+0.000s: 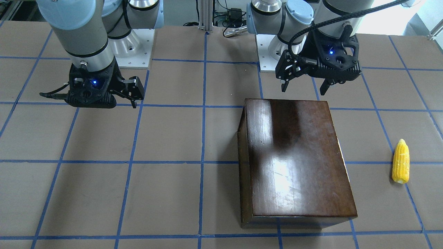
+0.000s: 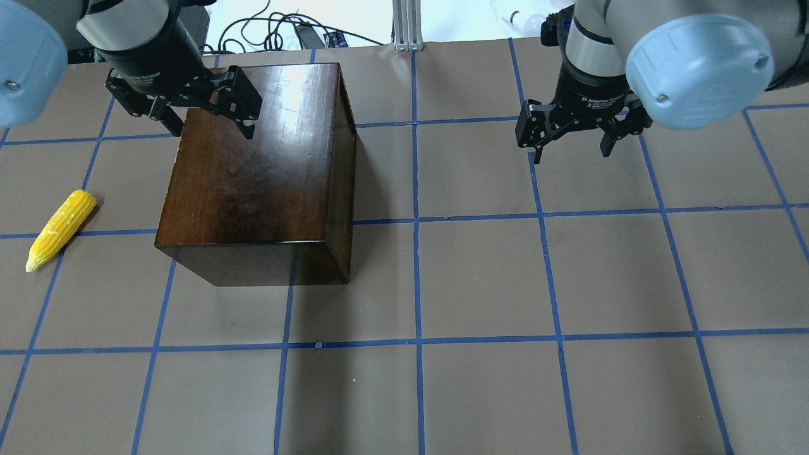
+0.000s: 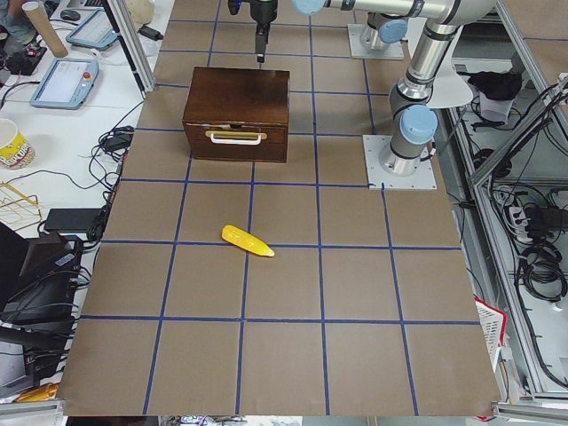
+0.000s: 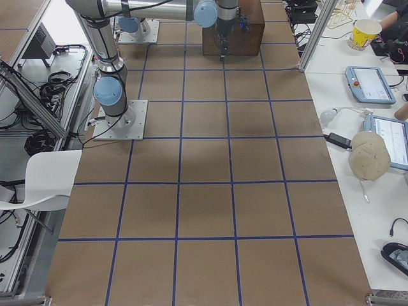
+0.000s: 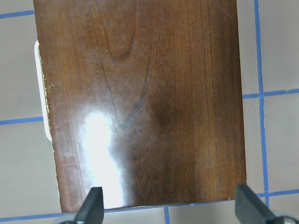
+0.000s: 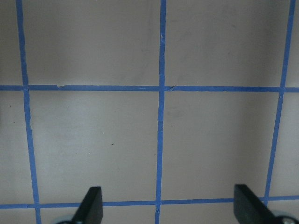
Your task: Open drawer and put corn inside
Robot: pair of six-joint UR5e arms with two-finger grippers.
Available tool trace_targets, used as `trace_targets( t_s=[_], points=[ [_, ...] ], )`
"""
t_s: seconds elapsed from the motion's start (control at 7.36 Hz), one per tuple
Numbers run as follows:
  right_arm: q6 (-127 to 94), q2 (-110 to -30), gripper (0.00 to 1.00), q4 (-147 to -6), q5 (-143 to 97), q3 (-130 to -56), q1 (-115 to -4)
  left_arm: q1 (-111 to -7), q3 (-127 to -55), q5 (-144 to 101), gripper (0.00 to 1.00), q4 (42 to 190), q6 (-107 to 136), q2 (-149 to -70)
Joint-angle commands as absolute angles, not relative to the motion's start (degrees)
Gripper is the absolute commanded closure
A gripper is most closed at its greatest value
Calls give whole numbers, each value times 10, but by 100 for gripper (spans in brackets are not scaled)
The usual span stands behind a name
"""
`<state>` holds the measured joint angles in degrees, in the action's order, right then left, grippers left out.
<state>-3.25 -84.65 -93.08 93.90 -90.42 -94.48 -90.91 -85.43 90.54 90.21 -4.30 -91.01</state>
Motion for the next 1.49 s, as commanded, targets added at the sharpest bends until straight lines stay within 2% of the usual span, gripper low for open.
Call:
trace_targets(
  t_s=[0.0,0.95,1.36],
  points=[
    [-33,-846,0,-931,939,-904,-945,-909,-854,906,0,901,-43,-911],
    [-33,-847,0,-931,940,-904,-945,-909,-853,911,0,914,-40,-918],
    [-33,-846,0,-931,940,-904,-945,-875,-825,907,0,923,-50,-932]
  ],
)
